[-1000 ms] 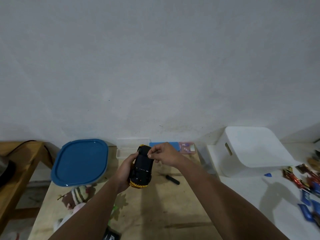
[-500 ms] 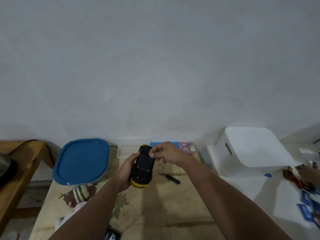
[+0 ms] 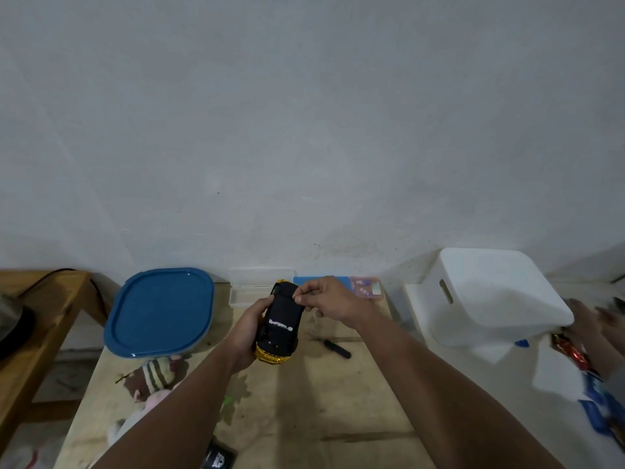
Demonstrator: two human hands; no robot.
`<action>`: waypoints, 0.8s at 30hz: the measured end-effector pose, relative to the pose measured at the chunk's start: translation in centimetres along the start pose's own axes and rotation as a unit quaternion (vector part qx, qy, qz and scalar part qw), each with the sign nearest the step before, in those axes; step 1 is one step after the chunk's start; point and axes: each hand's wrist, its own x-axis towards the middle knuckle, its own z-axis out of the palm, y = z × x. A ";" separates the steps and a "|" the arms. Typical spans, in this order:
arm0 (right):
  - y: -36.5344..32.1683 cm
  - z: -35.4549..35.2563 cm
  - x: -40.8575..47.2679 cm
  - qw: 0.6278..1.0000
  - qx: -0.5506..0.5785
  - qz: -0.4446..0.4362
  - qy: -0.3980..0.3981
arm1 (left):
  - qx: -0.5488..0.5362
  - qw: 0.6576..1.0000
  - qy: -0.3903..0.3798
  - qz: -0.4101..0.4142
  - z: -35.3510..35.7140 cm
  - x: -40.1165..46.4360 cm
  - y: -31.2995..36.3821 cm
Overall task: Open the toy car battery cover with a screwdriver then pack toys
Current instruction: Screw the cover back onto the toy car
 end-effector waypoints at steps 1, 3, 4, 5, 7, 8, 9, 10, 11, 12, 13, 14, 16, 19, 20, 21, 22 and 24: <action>0.0 -0.1 0.0 1.000 0.003 -0.003 0.008 | 0.000 1.000 -0.002 -0.001 0.0 0.0 0.0; -0.1 -0.2 0.0 1.000 0.000 -0.008 0.008 | 0.003 1.000 -0.002 -0.001 -0.1 0.1 0.1; -0.2 -0.2 0.0 1.000 -0.005 -0.008 0.003 | 0.003 1.000 -0.002 0.000 -0.1 0.1 0.1; -0.2 -0.2 0.0 1.000 -0.010 -0.007 -0.002 | 0.000 1.000 0.000 0.000 0.0 0.2 0.1; -0.4 -0.2 -0.1 1.000 -0.014 -0.011 -0.004 | -0.008 1.000 0.005 0.000 0.0 0.2 0.1; -0.4 -0.1 -0.1 1.000 -0.013 -0.014 -0.002 | -0.011 1.000 0.009 0.000 0.0 0.3 0.1; -0.5 -0.1 -0.2 1.000 -0.010 -0.019 0.001 | -0.012 1.000 0.011 0.001 0.0 0.3 0.2; -0.5 0.0 -0.2 1.000 -0.007 -0.023 0.005 | -0.011 1.000 0.011 0.001 -0.1 0.3 0.2; -0.5 0.0 -0.2 1.000 -0.003 -0.024 0.009 | -0.008 1.000 0.011 0.002 -0.1 0.3 0.3; -0.5 0.0 -0.1 1.000 -0.001 -0.024 0.013 | -0.004 1.000 0.011 0.002 -0.1 0.3 0.3; -0.4 0.0 -0.1 1.000 0.000 -0.025 0.014 | -0.002 1.000 0.011 0.002 -0.1 0.3 0.3; -0.4 0.1 -0.1 1.000 0.001 -0.026 0.014 | -0.002 1.000 0.011 0.002 -0.1 0.3 0.3; -0.5 0.1 -0.1 1.000 -0.003 -0.027 0.014 | -0.002 1.000 0.010 0.004 -0.1 0.3 0.3; -0.7 0.0 -0.1 1.000 0.001 -0.027 0.017 | -0.007 1.000 0.010 0.009 0.0 0.3 0.3; -0.8 0.0 -0.1 0.999 0.003 -0.027 0.017 | -0.009 1.000 0.011 0.011 0.1 0.3 0.3; -0.9 0.0 -0.1 0.999 0.003 -0.028 0.017 | -0.011 1.000 0.012 0.014 0.1 0.2 0.3; -1.0 0.0 -0.2 0.999 0.004 -0.029 0.016 | -0.013 1.000 0.014 0.018 0.2 0.1 0.4; -1.1 0.0 -0.1 0.999 0.002 -0.032 0.015 | -0.011 0.999 0.017 0.026 0.2 0.0 0.4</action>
